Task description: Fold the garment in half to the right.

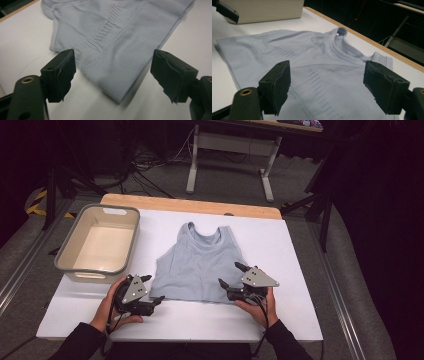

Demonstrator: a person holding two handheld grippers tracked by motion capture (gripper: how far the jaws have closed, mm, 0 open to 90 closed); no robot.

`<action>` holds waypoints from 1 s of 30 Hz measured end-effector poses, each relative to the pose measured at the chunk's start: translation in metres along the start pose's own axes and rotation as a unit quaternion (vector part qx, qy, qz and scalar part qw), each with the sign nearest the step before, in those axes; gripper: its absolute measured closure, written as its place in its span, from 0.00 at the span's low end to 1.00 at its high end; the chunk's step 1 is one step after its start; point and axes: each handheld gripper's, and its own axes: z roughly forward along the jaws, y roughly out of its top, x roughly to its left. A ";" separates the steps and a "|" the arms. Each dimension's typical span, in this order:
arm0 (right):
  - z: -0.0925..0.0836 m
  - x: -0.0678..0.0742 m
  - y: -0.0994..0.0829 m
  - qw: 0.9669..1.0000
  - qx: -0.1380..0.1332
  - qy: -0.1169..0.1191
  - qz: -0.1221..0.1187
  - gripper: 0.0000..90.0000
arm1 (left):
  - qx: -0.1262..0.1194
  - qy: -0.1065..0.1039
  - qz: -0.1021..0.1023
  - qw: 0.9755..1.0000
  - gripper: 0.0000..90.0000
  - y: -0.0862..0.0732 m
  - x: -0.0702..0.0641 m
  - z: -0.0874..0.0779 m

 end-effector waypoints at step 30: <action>0.178 -0.005 0.093 0.989 0.126 0.039 0.066 0.46 | 0.084 -0.057 -0.072 0.992 0.64 0.012 0.015 0.027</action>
